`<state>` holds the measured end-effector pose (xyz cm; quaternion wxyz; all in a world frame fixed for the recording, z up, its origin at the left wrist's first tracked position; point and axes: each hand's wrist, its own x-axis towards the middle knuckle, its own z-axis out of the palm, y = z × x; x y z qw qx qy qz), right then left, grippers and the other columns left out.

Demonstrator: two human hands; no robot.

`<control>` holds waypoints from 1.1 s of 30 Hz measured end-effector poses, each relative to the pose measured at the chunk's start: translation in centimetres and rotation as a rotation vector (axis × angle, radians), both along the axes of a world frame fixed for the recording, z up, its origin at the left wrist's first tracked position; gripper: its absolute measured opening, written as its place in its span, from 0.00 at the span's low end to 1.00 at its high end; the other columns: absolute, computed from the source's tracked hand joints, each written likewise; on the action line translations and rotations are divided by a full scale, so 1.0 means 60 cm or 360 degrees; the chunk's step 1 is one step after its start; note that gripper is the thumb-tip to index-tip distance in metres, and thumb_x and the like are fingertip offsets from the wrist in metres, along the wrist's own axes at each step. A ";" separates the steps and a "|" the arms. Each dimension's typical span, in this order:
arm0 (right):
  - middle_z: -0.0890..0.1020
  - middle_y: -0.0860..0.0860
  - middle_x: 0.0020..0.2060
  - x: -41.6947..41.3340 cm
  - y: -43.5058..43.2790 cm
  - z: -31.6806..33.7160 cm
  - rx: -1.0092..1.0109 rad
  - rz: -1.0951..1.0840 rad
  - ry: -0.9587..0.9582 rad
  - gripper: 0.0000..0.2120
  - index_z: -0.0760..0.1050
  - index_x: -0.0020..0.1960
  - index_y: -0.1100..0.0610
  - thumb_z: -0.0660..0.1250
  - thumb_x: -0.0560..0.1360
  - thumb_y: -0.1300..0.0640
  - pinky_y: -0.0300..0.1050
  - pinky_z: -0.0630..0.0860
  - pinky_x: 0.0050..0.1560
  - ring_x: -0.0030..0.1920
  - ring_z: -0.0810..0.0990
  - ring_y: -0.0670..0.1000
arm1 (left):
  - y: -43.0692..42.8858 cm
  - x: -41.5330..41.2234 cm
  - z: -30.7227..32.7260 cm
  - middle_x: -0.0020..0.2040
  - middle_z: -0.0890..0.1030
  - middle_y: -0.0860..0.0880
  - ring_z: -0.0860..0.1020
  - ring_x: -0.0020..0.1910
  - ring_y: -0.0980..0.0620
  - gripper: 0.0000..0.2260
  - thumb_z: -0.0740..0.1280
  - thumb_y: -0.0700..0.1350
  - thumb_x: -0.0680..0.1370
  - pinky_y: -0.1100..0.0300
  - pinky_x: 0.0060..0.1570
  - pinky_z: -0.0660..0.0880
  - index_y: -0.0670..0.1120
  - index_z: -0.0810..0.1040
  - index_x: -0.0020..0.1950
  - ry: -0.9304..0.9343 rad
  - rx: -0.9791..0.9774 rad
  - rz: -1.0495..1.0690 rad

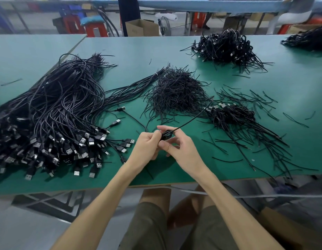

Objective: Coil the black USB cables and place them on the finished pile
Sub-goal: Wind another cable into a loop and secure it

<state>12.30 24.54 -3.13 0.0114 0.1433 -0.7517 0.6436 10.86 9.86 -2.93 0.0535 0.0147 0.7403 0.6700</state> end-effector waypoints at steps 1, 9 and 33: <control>0.79 0.49 0.60 -0.001 0.002 0.000 -0.0018 0.0032 -0.0004 0.20 0.78 0.66 0.48 0.75 0.75 0.58 0.42 0.79 0.50 0.48 0.81 0.48 | 0.000 0.000 0.000 0.21 0.61 0.53 0.56 0.19 0.55 0.26 0.56 0.42 0.85 0.67 0.21 0.56 0.49 0.64 0.26 0.0005 0.0013 -0.0004; 0.86 0.51 0.46 -0.004 0.001 -0.003 -0.0096 -0.0152 -0.0104 0.10 0.82 0.54 0.52 0.77 0.73 0.58 0.54 0.80 0.41 0.43 0.83 0.56 | 0.001 0.003 0.007 0.23 0.60 0.54 0.55 0.21 0.55 0.26 0.56 0.44 0.86 0.67 0.22 0.54 0.51 0.65 0.26 -0.0028 0.0077 0.0009; 0.82 0.49 0.40 0.008 -0.010 -0.006 0.0386 -0.0303 0.0208 0.05 0.78 0.45 0.54 0.72 0.78 0.55 0.46 0.77 0.43 0.39 0.81 0.50 | 0.000 0.000 0.004 0.23 0.59 0.52 0.54 0.21 0.53 0.25 0.58 0.43 0.84 0.67 0.23 0.55 0.49 0.61 0.26 0.0030 0.0044 0.0029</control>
